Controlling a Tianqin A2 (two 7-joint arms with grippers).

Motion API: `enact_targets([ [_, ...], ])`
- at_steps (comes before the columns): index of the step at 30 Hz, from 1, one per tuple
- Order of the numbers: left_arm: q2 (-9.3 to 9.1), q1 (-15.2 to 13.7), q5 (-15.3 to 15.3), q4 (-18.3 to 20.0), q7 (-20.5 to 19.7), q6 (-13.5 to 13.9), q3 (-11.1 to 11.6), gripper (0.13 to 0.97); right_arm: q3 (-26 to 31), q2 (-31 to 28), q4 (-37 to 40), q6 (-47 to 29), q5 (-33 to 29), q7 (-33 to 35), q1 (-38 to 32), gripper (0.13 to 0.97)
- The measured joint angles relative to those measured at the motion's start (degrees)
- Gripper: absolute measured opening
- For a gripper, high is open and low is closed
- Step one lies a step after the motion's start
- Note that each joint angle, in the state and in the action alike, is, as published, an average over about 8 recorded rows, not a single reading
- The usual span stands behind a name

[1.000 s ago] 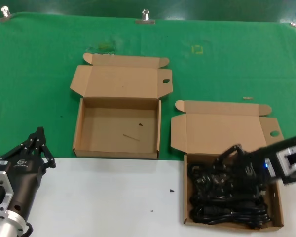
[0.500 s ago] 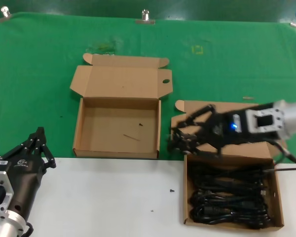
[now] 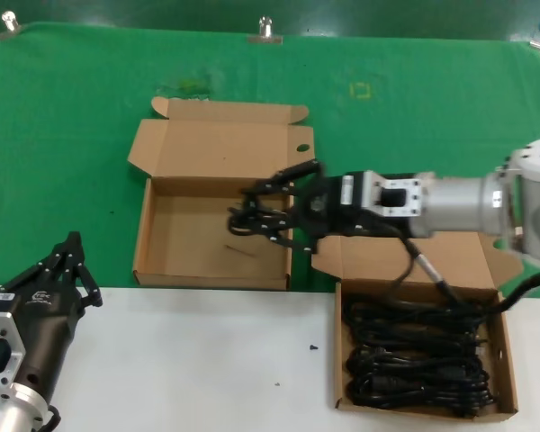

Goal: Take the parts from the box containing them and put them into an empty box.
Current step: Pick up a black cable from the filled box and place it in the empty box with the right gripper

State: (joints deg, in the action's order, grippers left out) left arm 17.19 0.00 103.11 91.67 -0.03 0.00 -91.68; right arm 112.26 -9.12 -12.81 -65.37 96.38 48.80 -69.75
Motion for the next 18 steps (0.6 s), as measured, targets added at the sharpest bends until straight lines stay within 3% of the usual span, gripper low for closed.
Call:
enact_targets([
  [10, 0.0, 0.0, 0.0, 0.0, 0.0, 0.0, 0.0, 0.139, -2.9, 7.0, 9.4, 5.5, 2.3, 5.8, -1.4, 0.294],
  [14, 0.0, 0.0, 0.0, 0.0, 0.0, 0.0, 0.0, 0.139, 0.8, 8.2, 8.9, 8.2, 6.4, 5.7, -0.4, 0.294],
  [18, 0.0, 0.0, 0.0, 0.0, 0.0, 0.0, 0.0, 0.139, 8.5, 8.8, 7.0, 11.4, 14.0, 4.7, 0.8, 0.294],
])
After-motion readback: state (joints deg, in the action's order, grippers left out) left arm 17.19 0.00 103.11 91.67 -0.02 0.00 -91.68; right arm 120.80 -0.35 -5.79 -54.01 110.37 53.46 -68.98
